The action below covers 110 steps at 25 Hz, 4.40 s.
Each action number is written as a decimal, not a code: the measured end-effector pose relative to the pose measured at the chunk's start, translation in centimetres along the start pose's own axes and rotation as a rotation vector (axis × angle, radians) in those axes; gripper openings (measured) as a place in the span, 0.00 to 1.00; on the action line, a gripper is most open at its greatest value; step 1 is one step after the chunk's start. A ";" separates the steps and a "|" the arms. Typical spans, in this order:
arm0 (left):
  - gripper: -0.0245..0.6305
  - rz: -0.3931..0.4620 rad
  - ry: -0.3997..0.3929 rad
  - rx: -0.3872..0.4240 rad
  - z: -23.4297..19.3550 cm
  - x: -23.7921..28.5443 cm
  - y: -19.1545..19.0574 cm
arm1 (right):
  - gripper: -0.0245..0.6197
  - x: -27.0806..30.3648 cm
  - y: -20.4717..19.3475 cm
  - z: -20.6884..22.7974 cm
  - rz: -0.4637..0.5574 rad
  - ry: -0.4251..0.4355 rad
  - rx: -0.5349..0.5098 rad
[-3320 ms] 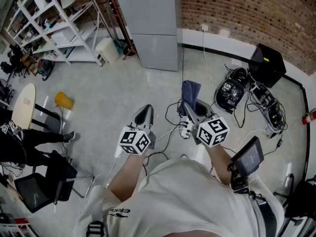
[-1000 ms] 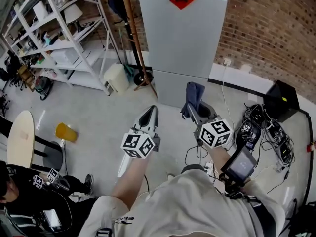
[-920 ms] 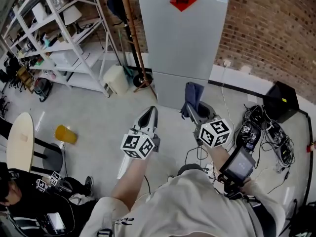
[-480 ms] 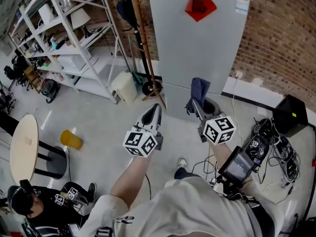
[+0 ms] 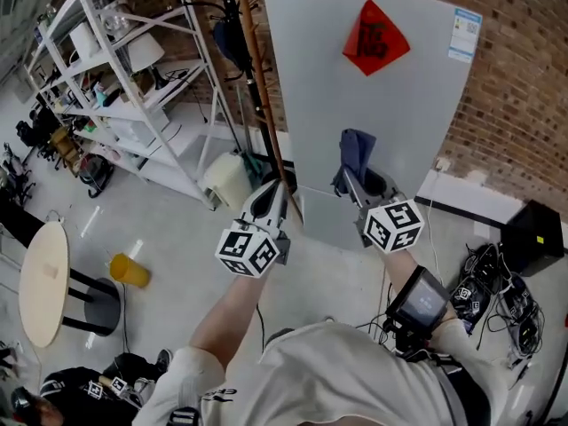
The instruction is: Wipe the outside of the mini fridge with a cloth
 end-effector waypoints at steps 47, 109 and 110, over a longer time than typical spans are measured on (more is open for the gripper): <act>0.04 0.122 -0.245 0.018 -27.4 15.4 15.6 | 0.16 32.4 23.2 2.9 0.144 -0.424 -0.455; 0.04 0.058 -0.479 0.038 -4.9 25.1 10.3 | 0.16 3.6 24.5 20.6 0.198 -0.720 -0.346; 0.04 0.058 -0.482 0.038 -4.5 25.4 10.2 | 0.16 3.0 24.5 21.0 0.198 -0.729 -0.343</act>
Point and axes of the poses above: the fingertips, and each gripper's own axes: x forward along the fingers, z to its right, y out of its top, the point moved 5 cm from there along -x, backward along the fingers, and after that the axes turned 6 degrees about -z, right-handed, at the moved point
